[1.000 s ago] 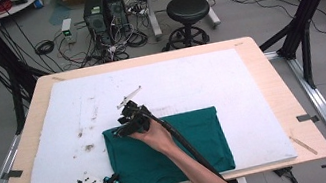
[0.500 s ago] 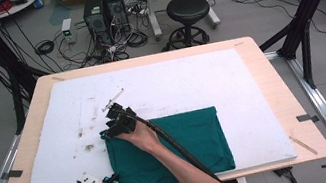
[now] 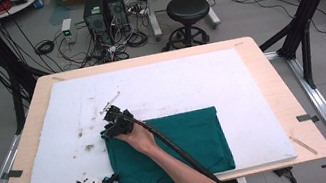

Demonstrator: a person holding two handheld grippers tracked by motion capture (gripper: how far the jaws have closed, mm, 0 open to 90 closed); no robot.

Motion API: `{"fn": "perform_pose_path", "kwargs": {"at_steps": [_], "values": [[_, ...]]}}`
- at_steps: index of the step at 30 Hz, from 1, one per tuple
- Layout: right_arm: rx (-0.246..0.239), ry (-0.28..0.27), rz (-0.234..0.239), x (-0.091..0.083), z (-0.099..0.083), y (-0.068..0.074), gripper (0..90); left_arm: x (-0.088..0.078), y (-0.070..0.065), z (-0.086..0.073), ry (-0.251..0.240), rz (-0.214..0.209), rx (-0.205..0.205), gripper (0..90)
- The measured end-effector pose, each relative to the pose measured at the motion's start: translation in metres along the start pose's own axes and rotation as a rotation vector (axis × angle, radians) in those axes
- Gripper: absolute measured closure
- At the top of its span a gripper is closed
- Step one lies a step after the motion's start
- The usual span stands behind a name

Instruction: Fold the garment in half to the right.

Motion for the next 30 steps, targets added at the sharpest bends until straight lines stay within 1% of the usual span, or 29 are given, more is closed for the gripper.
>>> {"fn": "perform_pose_path", "kwargs": {"at_steps": [3, 7, 9, 12, 14, 17, 20, 24, 25, 28, 29, 30], "values": [[-0.001, -0.002, -0.01, 0.0, 0.0, -0.001, 71.5, 0.0, 0.0, 0.0, -0.002, 0.004, 0.005, 85.2], [-0.015, -0.001, -0.028, 0.001, -0.001, -0.001, 78.3, 0.0, 0.0, 0.0, -0.002, 0.0, 0.002, 85.1], [-0.017, -0.004, -0.026, 0.001, -0.001, -0.002, 81.4, 0.0, 0.0, 0.0, -0.003, 0.0, 0.001, 85.2], [0.0, -0.005, -0.02, 0.001, -0.001, -0.002, 83.6, 0.0, 0.0, 0.0, -0.005, -0.001, -0.001, 85.2], [0.01, -0.004, -0.015, 0.0, -0.001, -0.002, 84.3, 0.0, 0.0, 0.0, -0.011, 0.002, -0.011, 85.2], [0.01, -0.005, -0.011, 0.0, -0.001, -0.002, 85.2, -0.001, 0.0, 0.0, -0.017, 0.004, -0.016, 85.4], [0.013, -0.005, -0.009, -0.002, 0.001, -0.002, 85.6, -0.004, 0.001, 0.004, -0.038, -0.002, -0.025, 85.6], [0.034, -0.038, 0.009, -0.007, 0.007, -0.002, 85.7, -0.008, 0.001, 0.012, -0.058, -0.009, -0.026, 85.7], [0.047, -0.053, 0.019, -0.01, 0.009, -0.001, 85.7, -0.009, 0.001, 0.014, -0.063, -0.011, -0.024, 85.7], [0.065, -0.086, 0.037, -0.017, 0.017, 0.001, 85.7, -0.013, 0.001, 0.02, -0.07, -0.005, -0.008, 85.7], [0.065, -0.099, 0.045, -0.019, 0.019, 0.001, 85.7, -0.015, 0.002, 0.021, -0.07, 0.0, 0.001, 85.7], [0.074, -0.105, 0.049, -0.02, 0.021, 0.002, 85.7, -0.016, 0.002, 0.023, -0.07, 0.005, 0.013, 85.7]]}}
Point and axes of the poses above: each handheld gripper's, and its own axes: x roughly forward along the jaws, z roughly out of its top, y roughly to its left, the point moved 6 cm from there along x, roughly forward along the jaws, and after that the axes turned 15 degrees about -y, right-handed, at the moved point
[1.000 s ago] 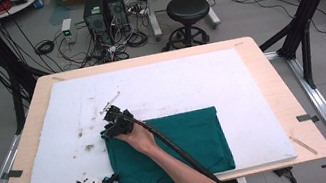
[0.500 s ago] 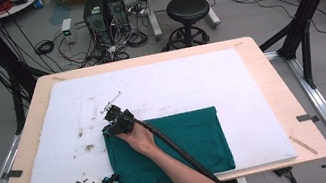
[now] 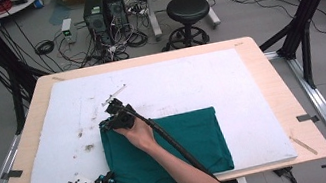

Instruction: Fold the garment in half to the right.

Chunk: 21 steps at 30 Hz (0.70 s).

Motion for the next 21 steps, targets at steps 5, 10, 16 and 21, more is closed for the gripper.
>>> {"fn": "perform_pose_path", "kwargs": {"at_steps": [5, 10, 16, 21], "values": [[0.009, -0.029, 0.021, -0.003, 0.008, 0.004, 85.6, -0.006, 0.002, 0.007, -0.009, 0.005, 0.002, 85.7], [0.0, -0.023, 0.024, -0.008, 0.009, 0.004, 85.6, -0.005, -0.001, 0.01, -0.017, -0.019, -0.014, 85.7], [-0.036, -0.035, 0.02, -0.023, 0.014, 0.003, 85.6, -0.003, -0.006, 0.016, -0.037, -0.058, -0.04, 85.7], [-0.032, -0.036, 0.02, -0.035, 0.013, -0.003, 85.7, 0.003, -0.014, 0.02, -0.045, -0.101, -0.053, 85.6]]}}
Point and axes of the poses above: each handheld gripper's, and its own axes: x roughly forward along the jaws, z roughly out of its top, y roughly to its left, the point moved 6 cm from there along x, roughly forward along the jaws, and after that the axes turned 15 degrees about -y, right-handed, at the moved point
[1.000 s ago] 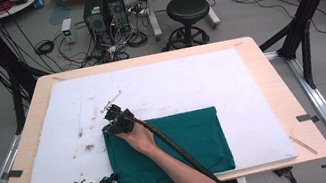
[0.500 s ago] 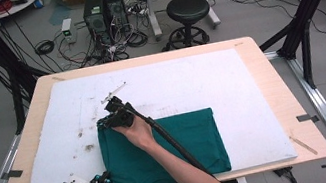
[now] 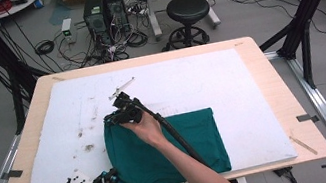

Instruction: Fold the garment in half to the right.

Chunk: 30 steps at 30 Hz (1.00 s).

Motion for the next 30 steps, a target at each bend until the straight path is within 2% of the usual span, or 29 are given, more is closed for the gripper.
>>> {"fn": "perform_pose_path", "kwargs": {"at_steps": [8, 13, 19, 30], "values": [[-0.008, -0.016, -0.017, -0.025, -0.003, -0.008, 85.6, 0.015, -0.016, 0.004, -0.002, -0.062, -0.002, 85.7], [-0.003, 0.002, -0.04, -0.038, -0.011, -0.016, 85.7, 0.028, -0.029, 0.002, 0.009, -0.097, 0.003, 85.6], [-0.027, 0.001, -0.065, -0.05, -0.014, -0.017, 85.8, 0.041, -0.043, 0.0, 0.029, -0.124, 0.028, 85.6], [-0.021, -0.016, -0.104, -0.078, -0.021, -0.027, 85.8, 0.058, -0.06, 0.003, 0.033, -0.179, 0.023, 85.7]]}}
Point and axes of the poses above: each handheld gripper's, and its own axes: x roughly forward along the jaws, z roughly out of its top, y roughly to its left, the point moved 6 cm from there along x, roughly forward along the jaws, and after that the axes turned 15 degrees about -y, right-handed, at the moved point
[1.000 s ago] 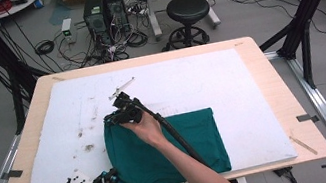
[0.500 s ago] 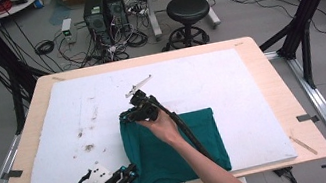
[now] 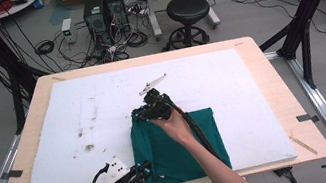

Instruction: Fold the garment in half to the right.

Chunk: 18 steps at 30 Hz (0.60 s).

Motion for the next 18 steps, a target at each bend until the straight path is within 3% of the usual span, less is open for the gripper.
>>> {"fn": "perform_pose_path", "kwargs": {"at_steps": [18], "values": [[-0.001, -0.019, -0.053, -0.048, -0.015, -0.028, 85.8, 0.039, -0.029, 0.009, 0.007, -0.082, -0.007, 85.7]]}}
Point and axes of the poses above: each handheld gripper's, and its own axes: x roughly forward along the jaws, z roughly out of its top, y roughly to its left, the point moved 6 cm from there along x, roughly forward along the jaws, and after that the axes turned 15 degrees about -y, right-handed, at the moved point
